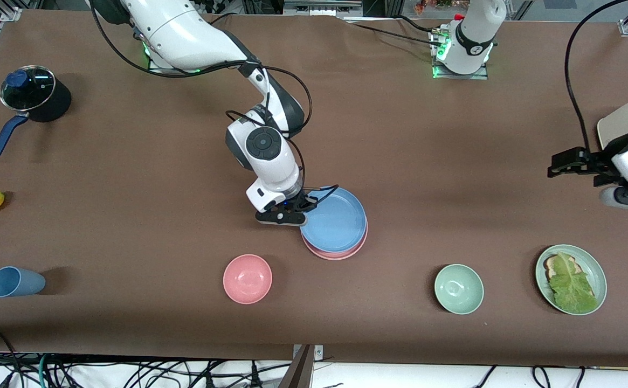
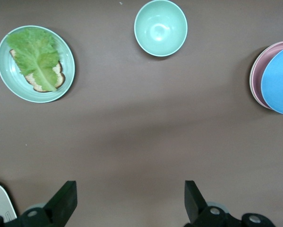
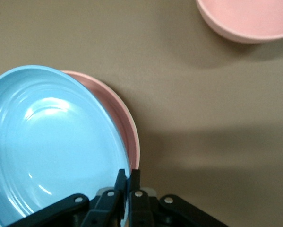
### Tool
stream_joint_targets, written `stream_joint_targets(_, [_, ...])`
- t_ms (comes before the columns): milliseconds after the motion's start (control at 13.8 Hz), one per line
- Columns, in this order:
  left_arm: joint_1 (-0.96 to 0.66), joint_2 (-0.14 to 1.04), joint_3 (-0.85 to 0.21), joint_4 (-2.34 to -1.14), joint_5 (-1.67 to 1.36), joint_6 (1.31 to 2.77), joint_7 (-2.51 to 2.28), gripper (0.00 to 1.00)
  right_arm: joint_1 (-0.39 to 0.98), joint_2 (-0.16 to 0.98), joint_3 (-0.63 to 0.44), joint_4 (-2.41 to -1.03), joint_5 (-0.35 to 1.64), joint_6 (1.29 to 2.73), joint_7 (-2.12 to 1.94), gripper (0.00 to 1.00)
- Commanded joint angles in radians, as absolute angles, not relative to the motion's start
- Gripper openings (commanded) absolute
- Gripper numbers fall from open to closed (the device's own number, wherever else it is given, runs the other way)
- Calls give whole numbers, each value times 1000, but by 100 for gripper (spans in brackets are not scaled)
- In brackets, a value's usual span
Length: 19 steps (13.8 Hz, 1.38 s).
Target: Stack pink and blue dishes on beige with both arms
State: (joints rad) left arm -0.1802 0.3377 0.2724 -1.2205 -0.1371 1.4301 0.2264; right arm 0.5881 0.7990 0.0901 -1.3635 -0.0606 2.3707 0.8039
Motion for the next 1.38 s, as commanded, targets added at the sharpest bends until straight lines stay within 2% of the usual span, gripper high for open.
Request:
stream_joint_targets(0, [-103, 252, 186, -1305, -138, 1445, 229, 100, 586, 847, 94, -1293, -80, 2367, 821, 0])
stream_joint_targets(145, [-89, 204, 143, -1367, -129, 1457, 239, 100, 592, 853, 94, -1293, -81, 2367, 825, 0])
stream_joint_targets(291, [-91, 199, 124, -1379, -120, 1457, 232, 100, 594, 859, 94, -1293, -81, 2367, 827, 0])
stream_joint_targets(364, [-87, 205, 124, -1390, -123, 1497, 226, 100, 594, 858, 94, -1293, -81, 2367, 827, 11])
stream_joint_targets(509, [-20, 204, 123, -1457, -139, 1592, 229, 100, 594, 856, 94, -1293, -81, 2365, 825, 27])
stream_joint_targets(727, [-31, 202, 121, -1442, -120, 1605, 221, 100, 588, 847, 92, -1293, -86, 2353, 818, 46])
stream_joint_targets(800, [-34, 201, 114, -1434, -83, 1600, 187, 100, 584, 838, 91, -1293, -90, 2349, 815, 56])
stream_joint_targets(873, [-29, 193, 60, -1427, -16, 1589, 114, 100, 580, 825, 72, -1293, -94, 2314, 804, 67])
stream_joint_targets(945, [-17, 166, 8, -1425, 4, 1562, 47, 100, 577, 801, 54, -1293, -95, 2275, 775, 93])
stream_joint_targets(1018, [-18, 158, -11, -1424, 9, 1539, -4, 100, 571, 775, 32, -1293, -89, 2243, 714, 100])
stream_joint_targets(1309, [-11, 107, -57, -1427, 8, 1536, -26, 100, 435, 654, 26, -1312, -74, 2068, 594, 100])
